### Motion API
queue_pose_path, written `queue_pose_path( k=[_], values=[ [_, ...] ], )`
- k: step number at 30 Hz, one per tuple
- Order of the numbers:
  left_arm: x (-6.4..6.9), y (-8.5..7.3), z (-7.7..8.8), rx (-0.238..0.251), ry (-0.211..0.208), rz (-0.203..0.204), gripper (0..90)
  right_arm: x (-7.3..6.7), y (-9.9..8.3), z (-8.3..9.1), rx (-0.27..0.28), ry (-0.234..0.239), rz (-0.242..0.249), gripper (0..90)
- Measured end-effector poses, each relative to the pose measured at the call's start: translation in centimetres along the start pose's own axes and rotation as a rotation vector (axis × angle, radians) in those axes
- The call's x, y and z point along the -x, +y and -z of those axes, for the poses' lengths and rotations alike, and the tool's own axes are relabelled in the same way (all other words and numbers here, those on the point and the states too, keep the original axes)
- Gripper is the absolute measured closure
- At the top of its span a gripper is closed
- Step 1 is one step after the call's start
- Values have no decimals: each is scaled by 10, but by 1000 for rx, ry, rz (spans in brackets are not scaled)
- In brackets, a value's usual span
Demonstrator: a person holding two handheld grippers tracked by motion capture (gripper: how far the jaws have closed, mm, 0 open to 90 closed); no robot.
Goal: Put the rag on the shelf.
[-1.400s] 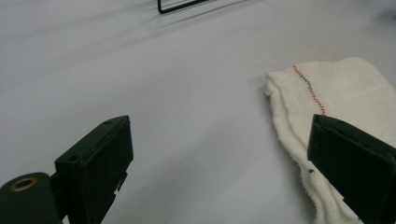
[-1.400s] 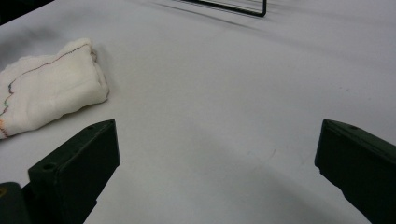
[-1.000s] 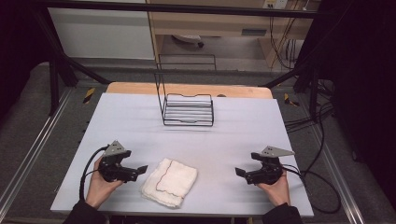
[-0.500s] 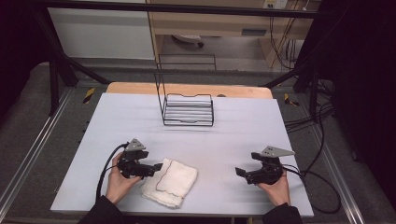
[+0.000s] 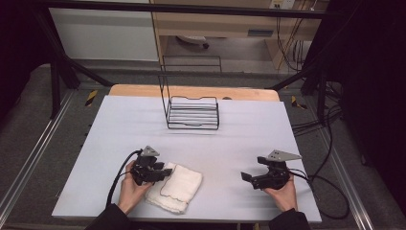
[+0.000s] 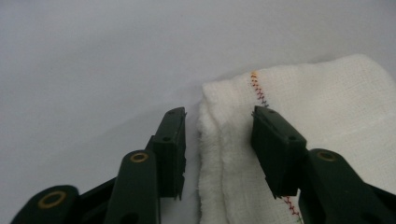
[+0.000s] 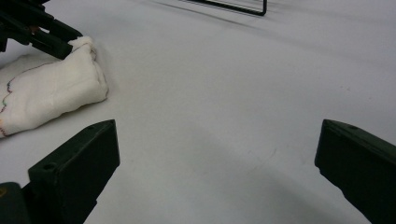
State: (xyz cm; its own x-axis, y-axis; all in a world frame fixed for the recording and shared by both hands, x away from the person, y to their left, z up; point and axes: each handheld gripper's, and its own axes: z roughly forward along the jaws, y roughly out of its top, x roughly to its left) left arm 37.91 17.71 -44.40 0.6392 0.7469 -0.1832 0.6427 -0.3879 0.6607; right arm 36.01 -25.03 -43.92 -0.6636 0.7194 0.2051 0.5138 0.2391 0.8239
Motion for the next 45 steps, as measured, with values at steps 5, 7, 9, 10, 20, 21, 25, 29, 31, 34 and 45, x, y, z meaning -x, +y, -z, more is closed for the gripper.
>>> queue_pose_path(
  k=[5,7,9,10,20,21,25,29,31,34,45],
  values=[
    [2,0,-1,-7,-5,3,611,-2,1,0,-3,1,0,5],
    [3,0,-1,-9,-6,10,642,-5,3,-2,-4,7,14,5],
    [4,0,-1,-15,-7,12,673,-8,5,-4,-7,10,11,5],
    [4,0,-1,-16,-8,16,690,-10,5,-5,-8,12,10,5],
    [6,-1,0,-11,-26,28,802,-28,12,-21,-32,43,16,18],
    [7,-2,0,-7,-17,22,804,-31,13,-23,-34,48,15,23],
    [10,-2,0,-2,-2,11,806,-44,16,-35,-59,60,1,38],
    [11,-3,-1,3,5,0,806,-54,18,-45,-74,73,-2,67],
    [12,-3,-1,7,12,-8,805,-64,22,-55,-71,74,-8,96],
    [12,-4,-1,10,15,-22,803,-73,24,-63,-80,66,-1,134],
    [13,-6,-1,27,17,-55,800,-101,23,-94,-118,71,11,315]
  ],
)
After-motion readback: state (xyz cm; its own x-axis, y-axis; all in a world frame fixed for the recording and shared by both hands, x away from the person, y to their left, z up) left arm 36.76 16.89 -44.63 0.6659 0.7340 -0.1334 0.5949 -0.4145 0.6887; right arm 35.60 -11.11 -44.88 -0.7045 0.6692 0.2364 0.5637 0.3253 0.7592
